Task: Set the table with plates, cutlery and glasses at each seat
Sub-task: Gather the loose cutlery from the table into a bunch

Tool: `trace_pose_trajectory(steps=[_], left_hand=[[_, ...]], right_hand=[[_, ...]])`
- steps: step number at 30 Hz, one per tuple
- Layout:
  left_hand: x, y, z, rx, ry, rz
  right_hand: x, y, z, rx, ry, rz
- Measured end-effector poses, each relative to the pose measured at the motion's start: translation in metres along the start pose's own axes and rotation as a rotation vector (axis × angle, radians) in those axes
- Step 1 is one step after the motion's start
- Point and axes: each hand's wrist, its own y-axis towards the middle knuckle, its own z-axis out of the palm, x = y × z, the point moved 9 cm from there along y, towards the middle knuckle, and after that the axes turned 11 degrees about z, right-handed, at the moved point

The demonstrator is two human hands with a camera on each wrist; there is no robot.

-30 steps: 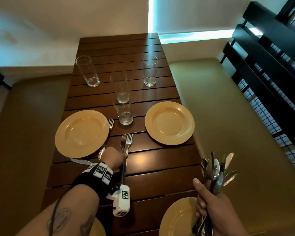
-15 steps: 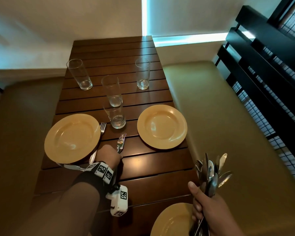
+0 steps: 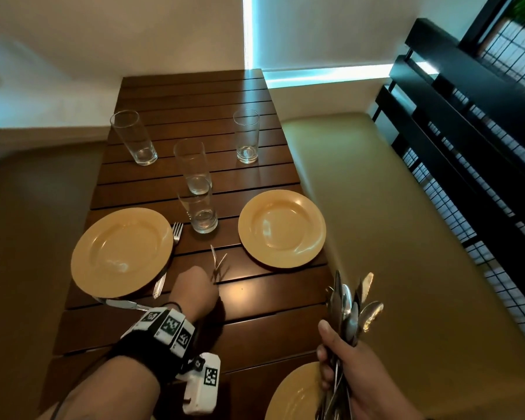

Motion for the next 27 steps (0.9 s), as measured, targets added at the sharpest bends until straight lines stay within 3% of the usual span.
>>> trace_pose_trajectory(steps=[2, 6, 11, 15, 19, 24, 27], left_hand=[[-0.021, -0.023, -0.004, 0.017, -0.139, 0.079], [-0.072, -0.079, 0.008, 0.172, -0.447, 0.201], [-0.104, -0.114, 0.028, 0.299, -0.587, 0.249], [-0.1, -0.122, 0.032, 0.241, -0.595, 0.233], [-0.092, -0.129, 0.026, 0.177, -0.489, 0.291], [-0.086, -0.14, 0.029, 0.267, -0.388, 0.384], [-0.073, -0.141, 0.025, 0.286, -0.476, 0.389]], right_hand=[[-0.002, 0.002, 0.006, 0.01, 0.02, -0.008], [-0.009, 0.004, 0.018, -0.003, 0.064, 0.015], [-0.018, 0.002, 0.047, 0.069, 0.12, 0.009], [-0.023, -0.004, 0.073, 0.16, 0.239, 0.04], [-0.031, 0.004, 0.078, 0.077, 0.183, -0.02], [-0.042, 0.007, 0.088, 0.027, 0.035, 0.021], [-0.045, 0.008, 0.091, 0.002, -0.014, 0.033]])
